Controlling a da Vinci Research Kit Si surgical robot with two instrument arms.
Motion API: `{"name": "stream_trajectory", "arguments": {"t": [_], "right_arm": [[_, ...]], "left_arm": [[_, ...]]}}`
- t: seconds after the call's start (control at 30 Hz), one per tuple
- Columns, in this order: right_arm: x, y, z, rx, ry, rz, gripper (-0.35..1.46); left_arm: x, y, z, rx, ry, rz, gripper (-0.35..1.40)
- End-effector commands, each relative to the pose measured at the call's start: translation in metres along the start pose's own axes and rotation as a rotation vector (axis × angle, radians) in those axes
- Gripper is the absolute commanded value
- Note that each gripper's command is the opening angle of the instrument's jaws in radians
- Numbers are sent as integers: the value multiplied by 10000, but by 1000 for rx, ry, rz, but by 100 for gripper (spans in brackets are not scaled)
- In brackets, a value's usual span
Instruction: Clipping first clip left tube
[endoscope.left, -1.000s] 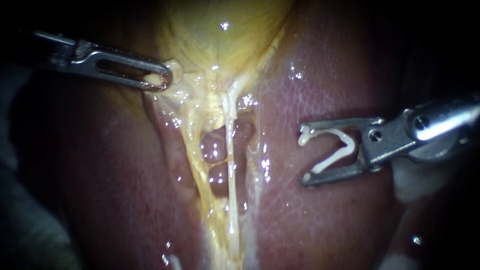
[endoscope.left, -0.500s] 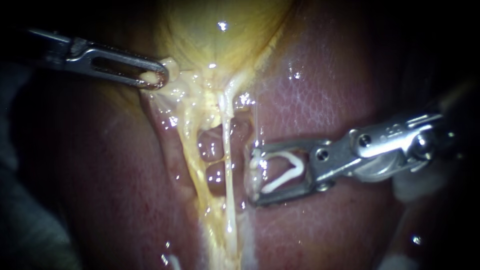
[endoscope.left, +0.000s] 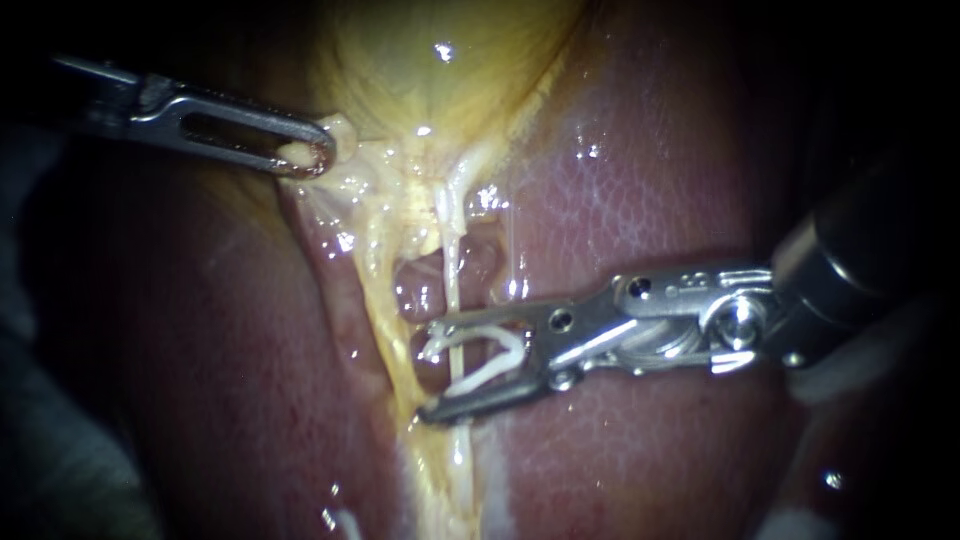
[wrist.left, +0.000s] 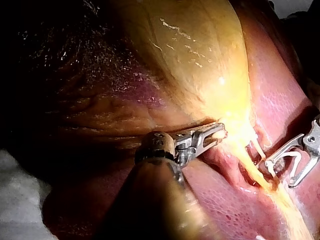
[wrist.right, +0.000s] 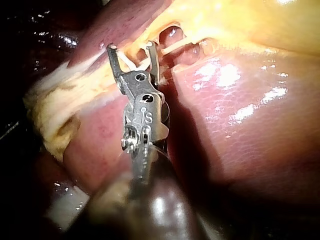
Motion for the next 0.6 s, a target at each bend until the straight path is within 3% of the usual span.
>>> {"name": "stream_trajectory", "arguments": {"t": [0.03,0.3,0.6], "right_arm": [[-5,3,1,-1,-3,4,50],[-30,21,11,-12,-6,42,50],[-30,32,29,-8,31,63,50]], "left_arm": [[0,0,0,0,0,0,-35],[0,0,0,0,1,0,-35],[0,1,0,1,1,0,-35]]}}
